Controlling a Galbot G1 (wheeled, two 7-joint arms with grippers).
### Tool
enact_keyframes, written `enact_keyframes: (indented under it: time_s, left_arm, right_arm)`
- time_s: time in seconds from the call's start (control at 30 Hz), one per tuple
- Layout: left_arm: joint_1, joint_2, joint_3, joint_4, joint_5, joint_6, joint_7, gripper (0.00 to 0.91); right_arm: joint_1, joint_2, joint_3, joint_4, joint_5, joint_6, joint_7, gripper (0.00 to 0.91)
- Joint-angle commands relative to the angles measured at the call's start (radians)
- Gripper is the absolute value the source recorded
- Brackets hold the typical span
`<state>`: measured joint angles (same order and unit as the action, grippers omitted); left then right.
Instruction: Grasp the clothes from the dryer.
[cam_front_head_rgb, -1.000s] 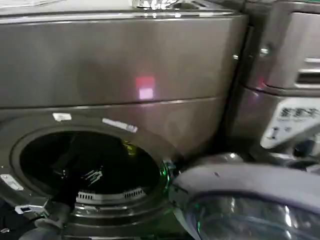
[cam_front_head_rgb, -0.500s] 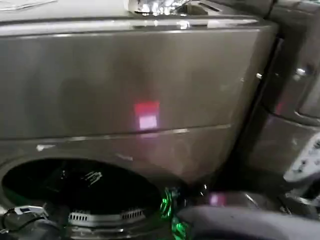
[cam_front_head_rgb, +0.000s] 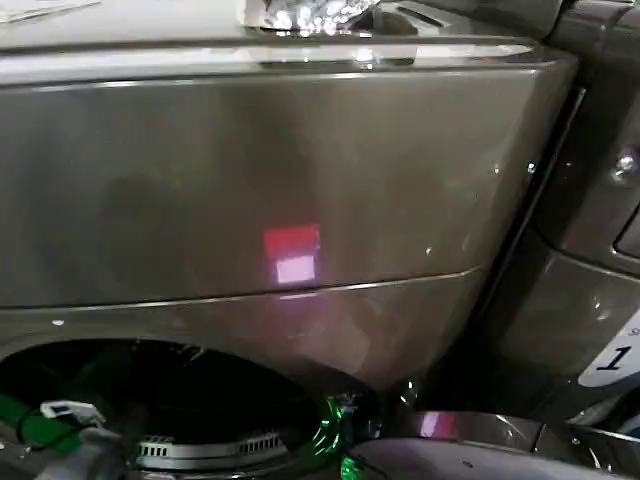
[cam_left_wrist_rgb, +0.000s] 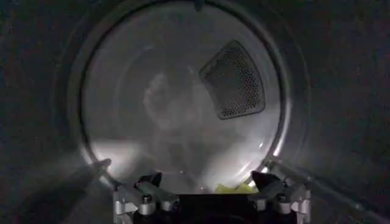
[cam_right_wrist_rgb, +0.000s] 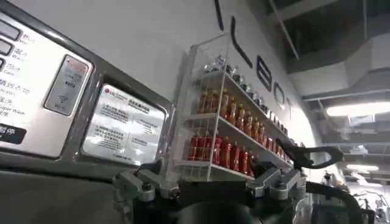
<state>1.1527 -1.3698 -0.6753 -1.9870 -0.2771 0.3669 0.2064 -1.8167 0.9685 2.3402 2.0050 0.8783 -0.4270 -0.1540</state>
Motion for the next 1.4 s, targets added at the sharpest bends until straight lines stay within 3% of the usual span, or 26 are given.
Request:
enact_keyframes:
  time_s: [0.03,0.47,0.63,0.8,1.1,1.4]
  left_arm:
    - [-0.335,0.009,0.093,0.365,-0.013,-0.042,-0.032,0.907]
    - [-0.617,-0.005,0.193,0.755,0.022,-0.115,-0.053,0.907]
    - [-0.690,0.009,0.227,0.847,0.023,-0.096,-0.029,0.907]
    - [-0.760,0.054,0.286,0.947,0.079,-0.034,0.120,0.907]
    - [-0.938,0.068,0.395,1.195,0.334,-0.091,0.406,0.907]
    - [-1.027,0.025,0.413,1.439,0.865,-0.241,0.587,0.907]
  right_arm:
    - [-0.015,0.005,0.037,0.000,0.009,-0.010,-0.009,0.907]
    - [-0.030,0.020,0.061,-0.001,0.013,0.006,-0.017,0.907]
    - [-0.033,0.025,0.064,0.000,0.013,0.007,-0.017,0.907]
    - [-0.036,0.023,0.067,0.000,0.013,0.008,-0.018,0.907]
    - [-0.036,0.022,0.066,-0.002,0.009,0.008,-0.022,0.907]
    - [-0.036,0.025,0.061,-0.008,-0.011,0.011,-0.024,0.907]
